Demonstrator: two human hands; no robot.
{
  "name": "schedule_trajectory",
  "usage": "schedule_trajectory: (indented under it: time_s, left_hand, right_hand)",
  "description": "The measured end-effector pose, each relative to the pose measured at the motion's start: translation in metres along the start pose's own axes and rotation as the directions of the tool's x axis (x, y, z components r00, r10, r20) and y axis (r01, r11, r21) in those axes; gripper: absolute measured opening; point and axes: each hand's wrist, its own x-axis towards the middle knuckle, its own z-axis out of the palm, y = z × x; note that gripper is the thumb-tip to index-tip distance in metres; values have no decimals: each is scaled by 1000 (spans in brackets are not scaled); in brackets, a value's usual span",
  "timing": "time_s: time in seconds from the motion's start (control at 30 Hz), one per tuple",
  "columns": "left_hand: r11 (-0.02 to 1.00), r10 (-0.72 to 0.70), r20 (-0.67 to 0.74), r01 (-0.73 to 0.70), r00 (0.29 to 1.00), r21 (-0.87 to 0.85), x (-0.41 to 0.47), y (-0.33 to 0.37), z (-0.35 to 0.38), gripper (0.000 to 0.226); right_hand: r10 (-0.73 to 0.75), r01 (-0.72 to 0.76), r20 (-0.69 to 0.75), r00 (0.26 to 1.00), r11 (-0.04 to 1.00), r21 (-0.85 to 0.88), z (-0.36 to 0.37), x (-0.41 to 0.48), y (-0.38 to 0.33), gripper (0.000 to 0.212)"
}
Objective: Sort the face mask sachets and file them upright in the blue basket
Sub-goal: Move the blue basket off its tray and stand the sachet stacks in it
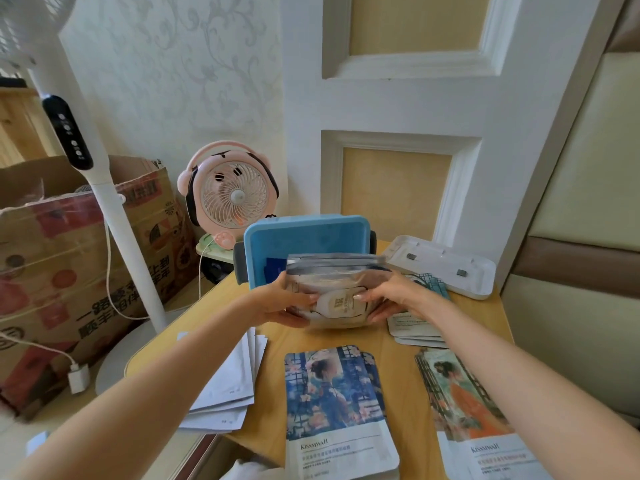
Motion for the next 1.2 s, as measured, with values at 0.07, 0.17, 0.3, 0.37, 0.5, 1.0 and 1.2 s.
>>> schedule_trajectory:
  time_s: [0.07,0.17,0.3,0.37,0.5,1.0,1.2]
  left_hand:
    - [1000,8,2,-8,1000,18,-3,3,-2,65]
    - [998,-40,-13,41,999,40,-6,-8,1,60]
    - [998,58,-95,-55,994,41,-9,-14,3,45]
    - [985,164,-158,-154,974,78,-11,-8,-2,42]
    - [901,424,-329,-353,844,254,-6,11,-12,42]
    - [923,324,-437,-382,839,-48,59,-22,-12,70]
    - [926,355,-545,-367,760,91,74,-35,-11,61]
  right_hand:
    - [-20,20,3,1000,1000,-13,-2,-1,-1,46]
    - [6,-4,27,1000,997,-73,4,2,8,54]
    - [-56,56,-2,998,997,-48,8,0,9,48]
    - [-158,157,-53,986,987,-29,9,0,2,44]
    - [-294,331,-257,921,936,115,14,21,-14,50]
    - [-174,380,-503,847,859,344,55,109,0,60]
    - [-203,305,-611,765,950,67,69,115,12,54]
